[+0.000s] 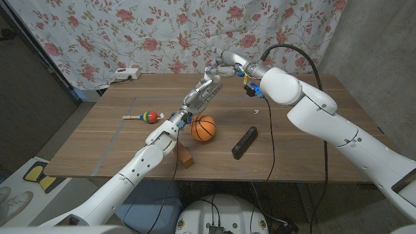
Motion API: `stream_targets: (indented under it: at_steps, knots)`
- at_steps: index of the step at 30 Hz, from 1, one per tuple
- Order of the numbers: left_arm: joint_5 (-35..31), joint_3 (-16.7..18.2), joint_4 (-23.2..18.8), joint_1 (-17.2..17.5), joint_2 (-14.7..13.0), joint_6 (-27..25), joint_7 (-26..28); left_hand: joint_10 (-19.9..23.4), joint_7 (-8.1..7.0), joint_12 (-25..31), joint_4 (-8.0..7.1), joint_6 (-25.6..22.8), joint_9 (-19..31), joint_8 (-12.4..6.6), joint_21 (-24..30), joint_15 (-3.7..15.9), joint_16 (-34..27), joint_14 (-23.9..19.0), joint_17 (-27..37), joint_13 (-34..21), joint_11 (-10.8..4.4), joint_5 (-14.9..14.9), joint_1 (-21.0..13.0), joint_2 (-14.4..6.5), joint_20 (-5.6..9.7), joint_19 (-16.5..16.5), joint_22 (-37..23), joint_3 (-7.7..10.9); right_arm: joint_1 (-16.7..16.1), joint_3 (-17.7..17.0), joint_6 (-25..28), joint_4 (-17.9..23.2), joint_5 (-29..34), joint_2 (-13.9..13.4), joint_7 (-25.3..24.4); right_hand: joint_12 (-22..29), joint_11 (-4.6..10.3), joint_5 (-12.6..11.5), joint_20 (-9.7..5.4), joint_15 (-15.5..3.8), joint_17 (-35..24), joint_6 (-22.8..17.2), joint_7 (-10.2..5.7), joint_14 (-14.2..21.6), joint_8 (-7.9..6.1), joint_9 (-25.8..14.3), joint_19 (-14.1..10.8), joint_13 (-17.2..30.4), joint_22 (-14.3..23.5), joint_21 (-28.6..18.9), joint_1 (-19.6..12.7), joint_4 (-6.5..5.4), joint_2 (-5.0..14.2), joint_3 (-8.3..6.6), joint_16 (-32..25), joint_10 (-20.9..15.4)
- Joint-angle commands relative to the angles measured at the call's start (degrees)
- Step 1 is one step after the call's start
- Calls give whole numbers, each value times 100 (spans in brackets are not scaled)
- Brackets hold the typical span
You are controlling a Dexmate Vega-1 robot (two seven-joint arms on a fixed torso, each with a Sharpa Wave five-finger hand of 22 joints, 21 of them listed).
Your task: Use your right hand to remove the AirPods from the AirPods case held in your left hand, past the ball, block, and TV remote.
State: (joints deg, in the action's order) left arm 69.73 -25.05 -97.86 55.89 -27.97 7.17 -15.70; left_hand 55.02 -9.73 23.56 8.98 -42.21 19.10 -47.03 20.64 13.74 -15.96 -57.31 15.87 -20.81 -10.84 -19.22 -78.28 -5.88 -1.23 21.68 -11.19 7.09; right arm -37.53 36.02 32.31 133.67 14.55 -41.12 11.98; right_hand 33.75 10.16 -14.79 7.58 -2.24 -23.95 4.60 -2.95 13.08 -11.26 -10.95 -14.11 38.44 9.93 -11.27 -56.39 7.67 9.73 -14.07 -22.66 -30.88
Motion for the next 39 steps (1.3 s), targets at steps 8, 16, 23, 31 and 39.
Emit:
stream_targets:
  at_steps: [8, 16, 23, 31, 39]
  knots:
    - [56, -3, 64, -26, 36, 28, -191, 19, 7, 31, -10, -23, 9, -41, 52, 15, -41, -37, 22, -1495, -20, -23, -137, -211, 10, -15, -16, 65, -113, -32, -23, 7, 26, 34, -233, 756, 125, 46, -191, -649, -335, -185, -149, 88, 10, -22, -115, 1354, 15, -49, -677, 195, 71, -273, -181, 126]
    - [99, 5, 71, -12, 48, 18, -210, 23, 14, 32, -10, -19, 8, -41, 56, 16, -49, -48, 27, -1500, -19, -21, -133, -206, 14, -13, -16, 64, -201, -67, -92, -5, 26, 69, -382, 976, 153, 86, -295, -775, -461, -361, -196, 221, -24, -23, -209, 1494, 13, -70, -888, 167, 59, -337, -298, -10]
    - [77, 15, 49, 4, 30, 33, -194, 26, -7, 27, -9, -22, 1, -40, 58, 16, -49, -44, 29, -1497, -16, -21, -133, -206, 13, -16, -16, 66, -309, -124, -211, -31, 4, 111, -566, 1022, 167, 182, -333, -860, -541, -516, -182, 374, -45, -24, -320, 1332, 13, -92, -992, 171, -53, -295, -400, -266]
    - [105, 19, 41, 23, 27, 22, -203, 25, -4, 27, -9, -33, -4, -43, 59, 16, -54, -50, 32, -1501, -16, -19, -130, -201, 13, -20, -15, 65, -466, -238, -420, -76, -87, 156, -808, 1007, 172, 243, -391, -963, -567, -671, -200, 495, -73, -26, -369, 1197, 13, -94, -1027, 153, -91, -256, -455, -390]
    - [74, 16, 21, 32, 5, 14, -145, 27, -11, 22, -7, -18, 3, -44, 60, 16, -53, -45, 33, -1499, -17, -19, -131, -201, 10, -26, -15, 67, -674, -390, -685, -139, -189, 260, -1192, 963, 177, 289, -389, -976, -555, -799, -225, 552, -90, -27, -400, 1041, 13, -88, -1059, 139, -114, -225, -458, -497]
